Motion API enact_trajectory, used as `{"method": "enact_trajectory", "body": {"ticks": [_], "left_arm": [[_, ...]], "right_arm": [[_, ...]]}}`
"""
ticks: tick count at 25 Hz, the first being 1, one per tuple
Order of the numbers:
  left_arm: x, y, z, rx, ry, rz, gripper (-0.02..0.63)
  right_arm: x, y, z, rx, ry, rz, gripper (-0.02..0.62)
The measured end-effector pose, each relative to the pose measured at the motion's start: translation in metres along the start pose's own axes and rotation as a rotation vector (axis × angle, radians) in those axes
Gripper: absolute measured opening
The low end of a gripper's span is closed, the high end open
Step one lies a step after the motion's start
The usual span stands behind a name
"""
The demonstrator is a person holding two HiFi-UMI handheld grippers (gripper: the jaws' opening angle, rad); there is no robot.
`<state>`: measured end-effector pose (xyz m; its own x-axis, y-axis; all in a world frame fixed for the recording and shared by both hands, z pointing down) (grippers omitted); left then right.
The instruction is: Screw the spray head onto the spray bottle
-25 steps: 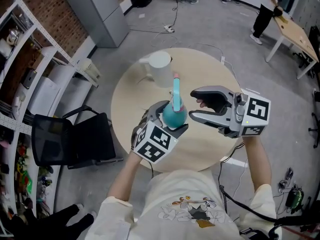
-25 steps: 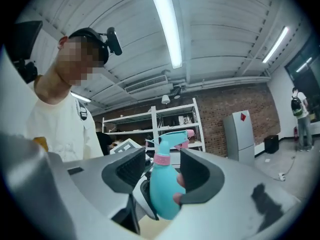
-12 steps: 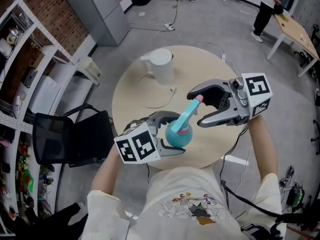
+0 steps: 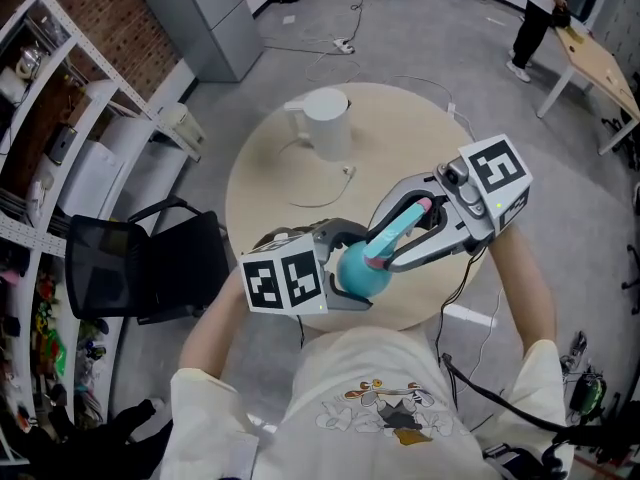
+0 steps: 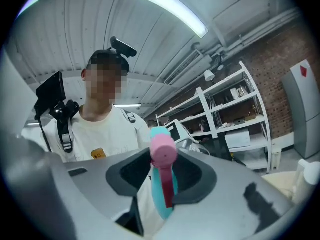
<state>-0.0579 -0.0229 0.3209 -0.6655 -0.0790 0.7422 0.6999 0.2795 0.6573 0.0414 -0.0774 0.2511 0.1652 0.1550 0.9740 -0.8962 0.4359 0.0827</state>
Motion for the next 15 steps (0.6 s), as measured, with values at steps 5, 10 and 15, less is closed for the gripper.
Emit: {"method": "enact_trajectory", "body": {"ticks": [5, 10, 15], "left_arm": [[0.003, 0.002, 0.003, 0.042, -0.018, -0.028, 0.416], [0.010, 0.008, 0.002, 0.143, -0.112, -0.037, 0.416], [0.011, 0.008, 0.002, 0.227, -0.175, -0.063, 0.416]], "right_arm": [[0.001, 0.002, -0.002, -0.010, -0.005, -0.058, 0.138], [0.001, 0.003, -0.004, 0.031, -0.061, -0.136, 0.133], [-0.002, 0.004, -0.004, 0.043, -0.124, -0.284, 0.132]]}}
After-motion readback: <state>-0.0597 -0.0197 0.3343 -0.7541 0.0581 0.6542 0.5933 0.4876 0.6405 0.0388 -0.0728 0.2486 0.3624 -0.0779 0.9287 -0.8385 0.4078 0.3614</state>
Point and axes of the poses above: the fingertips, and each gripper's own axes: y forward along the fingers, z to its right, x out of its underside, the point moved 8 cm from there along -y, backward along the fingers, and after that the axes turned 13 degrees about x, right-handed, at the moved point
